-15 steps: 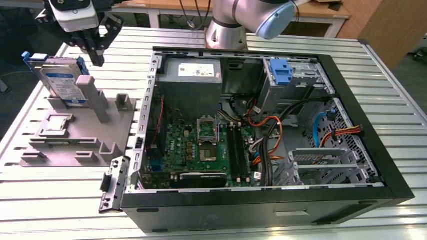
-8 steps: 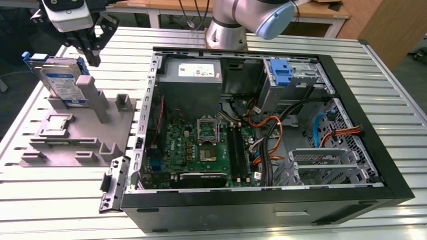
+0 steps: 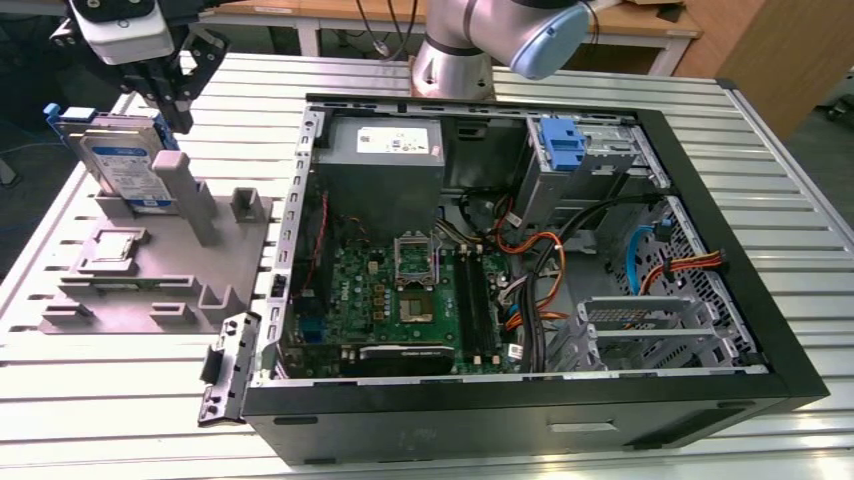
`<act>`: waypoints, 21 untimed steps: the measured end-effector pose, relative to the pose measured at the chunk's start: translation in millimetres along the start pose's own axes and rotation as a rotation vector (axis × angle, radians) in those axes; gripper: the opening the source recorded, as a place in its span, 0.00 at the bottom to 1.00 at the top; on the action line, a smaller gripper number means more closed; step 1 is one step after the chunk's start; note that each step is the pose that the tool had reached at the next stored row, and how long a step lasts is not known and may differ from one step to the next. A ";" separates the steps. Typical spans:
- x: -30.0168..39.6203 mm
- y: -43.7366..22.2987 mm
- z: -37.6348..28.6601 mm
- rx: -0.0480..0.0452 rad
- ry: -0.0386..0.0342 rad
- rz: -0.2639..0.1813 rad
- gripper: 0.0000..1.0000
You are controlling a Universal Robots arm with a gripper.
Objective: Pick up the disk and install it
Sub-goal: 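Reach for the disk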
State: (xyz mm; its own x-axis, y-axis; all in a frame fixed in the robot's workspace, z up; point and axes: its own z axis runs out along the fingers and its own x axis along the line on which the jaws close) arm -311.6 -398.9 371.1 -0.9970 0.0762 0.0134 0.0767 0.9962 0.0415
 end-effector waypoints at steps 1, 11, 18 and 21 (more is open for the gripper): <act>0.9 -0.1 0.0 0.0001 0.0000 0.000 0.10; 13.7 0.9 1.0 0.0000 0.0000 0.000 0.10; 24.6 7.7 2.2 0.0000 0.0000 0.000 0.10; 30.5 8.3 2.6 0.0001 0.0001 0.000 0.10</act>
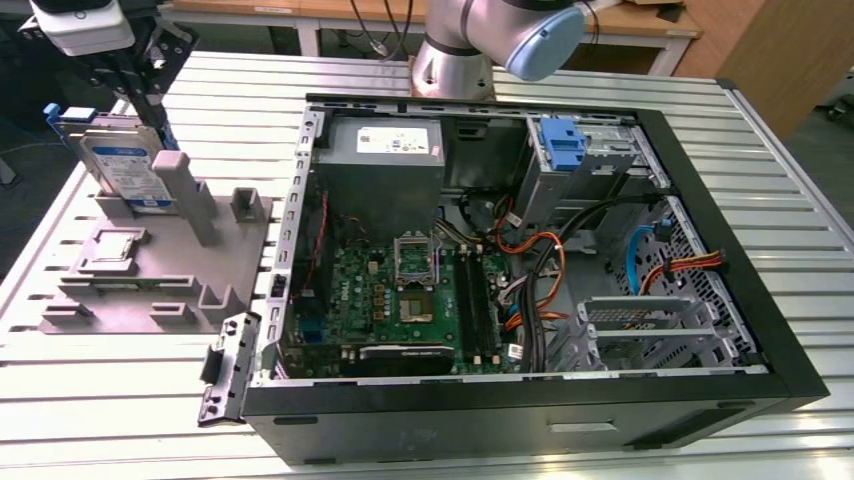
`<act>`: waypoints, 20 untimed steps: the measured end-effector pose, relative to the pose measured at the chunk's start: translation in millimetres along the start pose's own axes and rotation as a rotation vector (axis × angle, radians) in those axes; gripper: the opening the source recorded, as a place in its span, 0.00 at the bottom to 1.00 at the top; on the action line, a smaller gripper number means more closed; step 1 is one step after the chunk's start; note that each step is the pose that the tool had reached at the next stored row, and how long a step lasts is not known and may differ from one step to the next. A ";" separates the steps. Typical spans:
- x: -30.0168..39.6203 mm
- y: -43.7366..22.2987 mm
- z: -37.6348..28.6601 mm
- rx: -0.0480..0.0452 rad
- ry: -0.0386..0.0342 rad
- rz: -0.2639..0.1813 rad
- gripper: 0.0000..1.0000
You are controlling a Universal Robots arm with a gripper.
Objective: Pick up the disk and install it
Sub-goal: 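Reach for the disk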
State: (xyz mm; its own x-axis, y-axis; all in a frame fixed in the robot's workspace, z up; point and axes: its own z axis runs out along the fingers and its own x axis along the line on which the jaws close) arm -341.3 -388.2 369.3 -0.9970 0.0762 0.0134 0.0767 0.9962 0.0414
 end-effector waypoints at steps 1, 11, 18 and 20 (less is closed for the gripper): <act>1.7 0.0 0.2 -0.0001 -0.0001 0.000 0.10; 5.5 -0.3 0.2 0.0000 0.0000 0.000 0.10; 9.8 -0.6 0.3 0.0000 0.0000 0.000 0.10; 11.9 -0.8 0.3 0.0000 0.0000 0.000 0.10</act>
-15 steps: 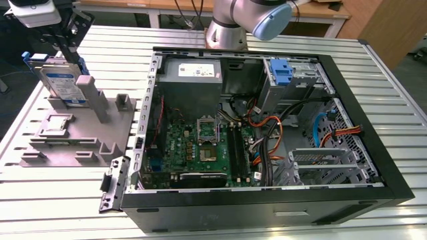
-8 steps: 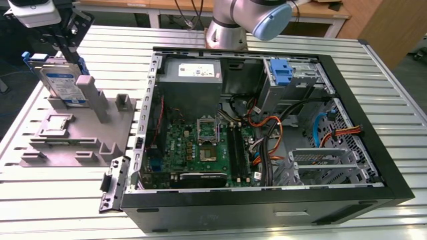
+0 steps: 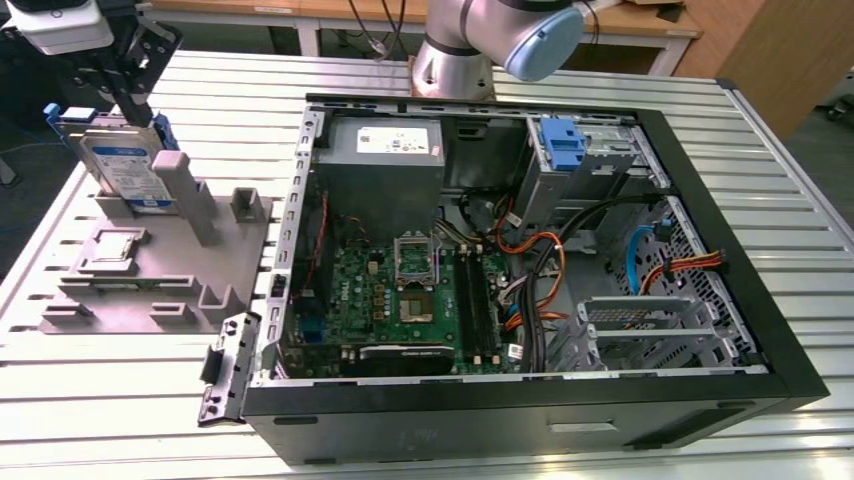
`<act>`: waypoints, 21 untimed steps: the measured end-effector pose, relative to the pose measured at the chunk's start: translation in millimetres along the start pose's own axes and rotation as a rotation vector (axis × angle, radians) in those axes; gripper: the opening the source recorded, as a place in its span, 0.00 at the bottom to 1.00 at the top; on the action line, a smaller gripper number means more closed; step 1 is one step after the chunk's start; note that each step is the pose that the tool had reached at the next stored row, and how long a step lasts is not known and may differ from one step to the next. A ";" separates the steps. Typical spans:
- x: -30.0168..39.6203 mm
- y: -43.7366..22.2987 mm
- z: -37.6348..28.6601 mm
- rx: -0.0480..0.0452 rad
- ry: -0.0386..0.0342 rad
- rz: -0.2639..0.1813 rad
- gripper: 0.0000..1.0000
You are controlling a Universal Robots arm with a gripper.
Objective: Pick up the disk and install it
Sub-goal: 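Reach for the disk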
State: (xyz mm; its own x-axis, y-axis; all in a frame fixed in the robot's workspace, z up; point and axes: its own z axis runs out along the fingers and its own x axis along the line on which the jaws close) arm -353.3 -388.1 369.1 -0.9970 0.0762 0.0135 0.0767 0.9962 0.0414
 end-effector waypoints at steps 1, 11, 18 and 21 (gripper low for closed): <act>0.6 0.0 0.0 0.0000 0.0000 0.000 0.10; 1.3 0.0 0.1 0.0000 0.0000 0.000 0.10; 7.1 -0.4 0.4 -0.0001 0.0000 0.000 0.10; 8.3 -0.6 0.4 -0.0001 -0.0001 0.000 0.10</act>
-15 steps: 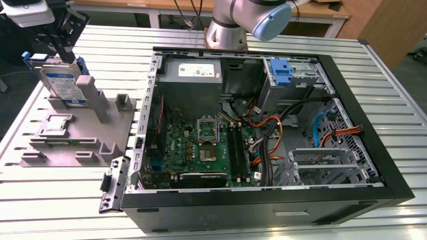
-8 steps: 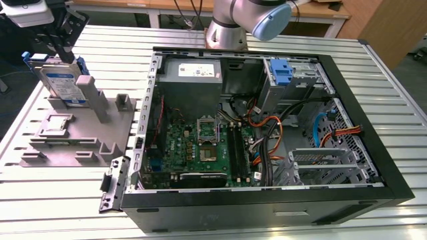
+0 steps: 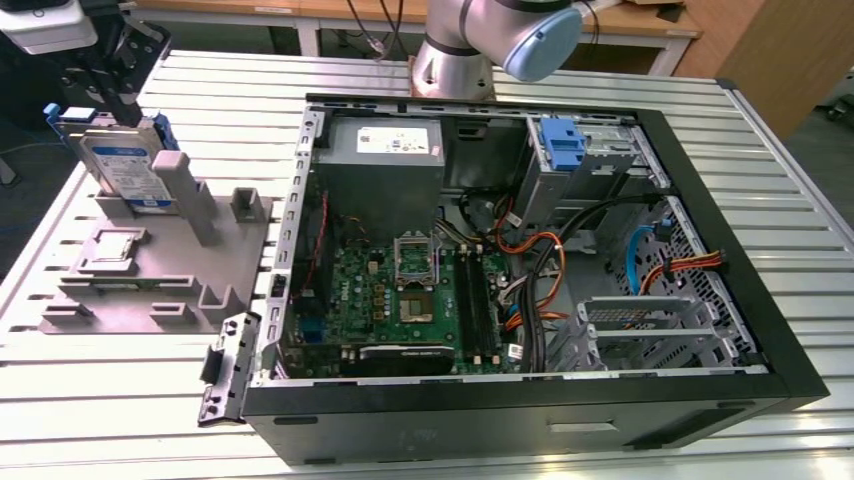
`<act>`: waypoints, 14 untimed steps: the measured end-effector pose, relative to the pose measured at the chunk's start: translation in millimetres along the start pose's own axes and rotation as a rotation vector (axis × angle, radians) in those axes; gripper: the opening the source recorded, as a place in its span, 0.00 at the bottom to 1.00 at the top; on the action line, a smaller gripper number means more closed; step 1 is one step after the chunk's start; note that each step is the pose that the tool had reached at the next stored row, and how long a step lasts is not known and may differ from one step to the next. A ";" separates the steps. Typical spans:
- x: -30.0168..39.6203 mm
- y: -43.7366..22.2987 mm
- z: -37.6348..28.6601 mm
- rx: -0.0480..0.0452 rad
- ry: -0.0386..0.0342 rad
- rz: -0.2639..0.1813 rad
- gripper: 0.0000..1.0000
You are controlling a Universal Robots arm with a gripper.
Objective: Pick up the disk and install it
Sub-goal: 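Reach for the disk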
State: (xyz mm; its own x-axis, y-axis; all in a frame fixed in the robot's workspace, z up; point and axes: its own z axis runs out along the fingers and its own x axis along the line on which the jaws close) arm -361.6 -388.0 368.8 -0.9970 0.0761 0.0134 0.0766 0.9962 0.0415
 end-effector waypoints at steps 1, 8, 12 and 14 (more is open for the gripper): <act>0.2 0.1 0.0 0.0000 0.0000 0.000 0.10; 2.4 0.1 0.1 0.0000 0.0000 0.000 0.10; 5.9 0.0 0.2 0.0000 0.0000 0.000 0.10; 7.6 -0.1 0.2 0.0000 0.0000 0.000 0.10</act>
State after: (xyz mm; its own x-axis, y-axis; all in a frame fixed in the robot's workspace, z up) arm -369.2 -387.5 368.7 -0.9970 0.0763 0.0134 0.0768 0.9962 0.0415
